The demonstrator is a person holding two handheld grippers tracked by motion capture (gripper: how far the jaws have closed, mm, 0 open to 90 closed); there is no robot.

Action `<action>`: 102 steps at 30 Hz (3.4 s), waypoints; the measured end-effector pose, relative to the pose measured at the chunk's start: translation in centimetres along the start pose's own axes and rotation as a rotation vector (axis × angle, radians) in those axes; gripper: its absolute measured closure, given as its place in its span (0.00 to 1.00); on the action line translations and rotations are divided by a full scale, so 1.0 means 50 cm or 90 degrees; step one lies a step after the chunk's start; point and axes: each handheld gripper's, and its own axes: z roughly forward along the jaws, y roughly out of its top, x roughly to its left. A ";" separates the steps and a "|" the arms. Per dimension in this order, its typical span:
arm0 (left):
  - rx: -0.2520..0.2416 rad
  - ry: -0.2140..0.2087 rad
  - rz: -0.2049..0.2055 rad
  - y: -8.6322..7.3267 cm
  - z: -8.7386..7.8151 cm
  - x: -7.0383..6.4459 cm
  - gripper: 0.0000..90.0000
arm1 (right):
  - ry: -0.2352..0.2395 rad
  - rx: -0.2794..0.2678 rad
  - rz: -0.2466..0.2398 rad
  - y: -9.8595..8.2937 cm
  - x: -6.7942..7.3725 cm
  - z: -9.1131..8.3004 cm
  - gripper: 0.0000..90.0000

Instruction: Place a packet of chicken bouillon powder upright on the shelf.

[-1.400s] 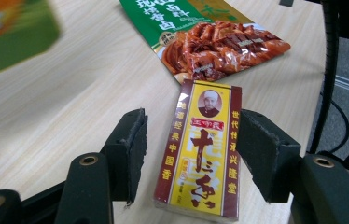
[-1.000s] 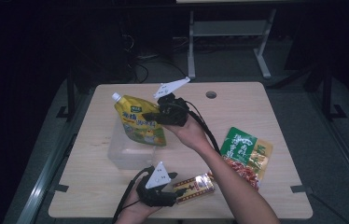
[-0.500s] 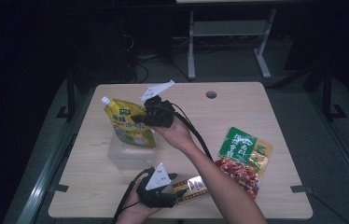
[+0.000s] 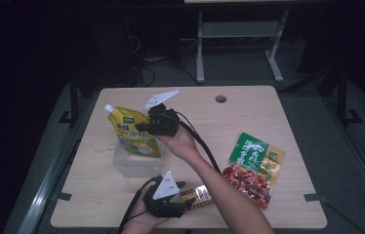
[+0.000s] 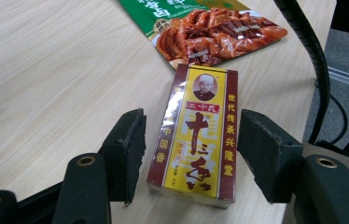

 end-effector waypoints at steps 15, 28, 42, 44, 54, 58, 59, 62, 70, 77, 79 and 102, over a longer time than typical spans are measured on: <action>0.001 0.002 0.006 -0.001 -0.003 0.002 0.46 | -0.004 -0.007 0.015 -0.003 0.008 0.001 1.00; -0.006 0.004 -0.001 -0.001 -0.004 0.004 0.46 | -0.014 0.006 0.025 -0.017 0.009 0.021 1.00; -0.009 0.009 0.001 0.000 -0.005 0.008 0.45 | -0.022 0.011 0.036 -0.057 -0.009 0.034 0.97; -0.007 0.009 -0.001 0.000 -0.005 0.008 0.44 | -0.021 0.016 0.039 -0.060 -0.014 0.031 0.93; -0.009 0.009 -0.003 -0.001 -0.004 0.009 0.43 | -0.017 0.023 0.054 -0.067 -0.029 0.011 0.76; -0.010 0.008 -0.007 -0.001 -0.004 0.009 0.43 | -0.021 0.025 0.054 -0.067 -0.029 -0.001 0.70; -0.010 0.007 -0.007 -0.001 -0.004 0.009 0.42 | -0.023 0.025 0.054 -0.068 -0.030 -0.005 0.69; -0.009 0.006 -0.009 -0.001 -0.004 0.009 0.42 | -0.025 0.025 0.054 -0.069 -0.031 -0.016 0.66; -0.005 0.007 -0.008 0.000 -0.001 0.009 0.39 | -0.023 0.029 0.054 -0.075 -0.033 -0.048 0.58; -0.006 0.005 -0.010 0.001 0.001 0.008 0.36 | -0.034 0.030 0.059 -0.091 -0.037 -0.081 0.54; -0.004 0.003 -0.006 0.001 0.002 0.007 0.35 | -0.039 0.032 0.060 -0.099 -0.040 -0.092 0.53; 0.021 -0.022 0.012 0.005 0.021 -0.005 0.31 | -0.073 0.030 0.106 -0.181 -0.062 -0.214 0.47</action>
